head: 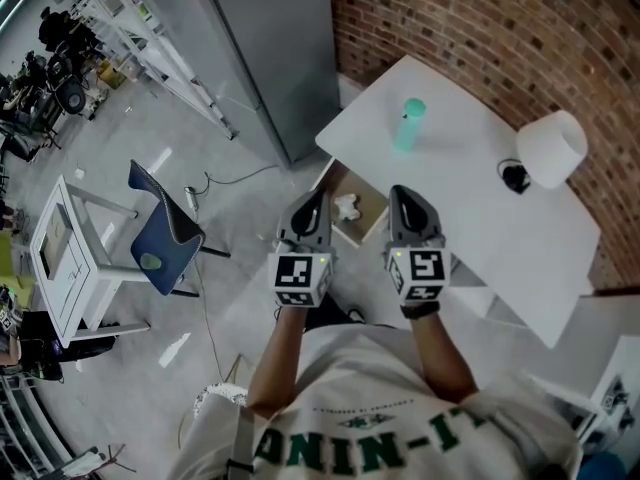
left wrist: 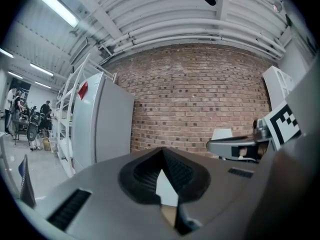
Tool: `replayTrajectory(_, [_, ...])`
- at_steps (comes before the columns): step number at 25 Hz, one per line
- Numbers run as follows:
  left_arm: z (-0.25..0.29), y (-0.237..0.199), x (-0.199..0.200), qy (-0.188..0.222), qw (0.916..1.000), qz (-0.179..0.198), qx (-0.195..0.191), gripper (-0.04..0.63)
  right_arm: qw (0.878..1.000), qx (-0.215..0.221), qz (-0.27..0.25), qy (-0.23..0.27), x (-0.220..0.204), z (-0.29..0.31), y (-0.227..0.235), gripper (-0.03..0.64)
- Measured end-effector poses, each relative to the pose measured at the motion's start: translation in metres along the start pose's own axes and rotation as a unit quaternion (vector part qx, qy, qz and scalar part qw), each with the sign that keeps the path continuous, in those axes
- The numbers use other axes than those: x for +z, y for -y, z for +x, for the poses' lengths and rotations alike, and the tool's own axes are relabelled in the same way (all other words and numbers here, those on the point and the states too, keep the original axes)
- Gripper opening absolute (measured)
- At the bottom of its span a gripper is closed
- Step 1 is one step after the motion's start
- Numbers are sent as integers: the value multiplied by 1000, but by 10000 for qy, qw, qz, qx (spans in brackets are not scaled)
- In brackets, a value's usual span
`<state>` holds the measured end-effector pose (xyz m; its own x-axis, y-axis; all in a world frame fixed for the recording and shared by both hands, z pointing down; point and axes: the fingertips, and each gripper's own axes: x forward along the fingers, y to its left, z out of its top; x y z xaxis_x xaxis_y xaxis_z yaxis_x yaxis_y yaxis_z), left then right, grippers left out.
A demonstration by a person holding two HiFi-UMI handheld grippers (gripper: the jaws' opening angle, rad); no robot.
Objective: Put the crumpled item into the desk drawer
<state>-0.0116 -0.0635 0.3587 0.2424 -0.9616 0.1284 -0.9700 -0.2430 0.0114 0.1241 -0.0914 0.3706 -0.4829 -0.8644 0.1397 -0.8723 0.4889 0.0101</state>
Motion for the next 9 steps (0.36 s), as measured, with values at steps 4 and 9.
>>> replayTrajectory(4, [10, -12, -11, -129, 9999, -70, -67, 0, 9999, 27, 43, -88, -8, 15, -5, 2])
replayTrajectory(9, [39, -19, -36, -366, 9987, -302, -175, 0, 9990, 9, 213, -395, -35, 43, 5, 2])
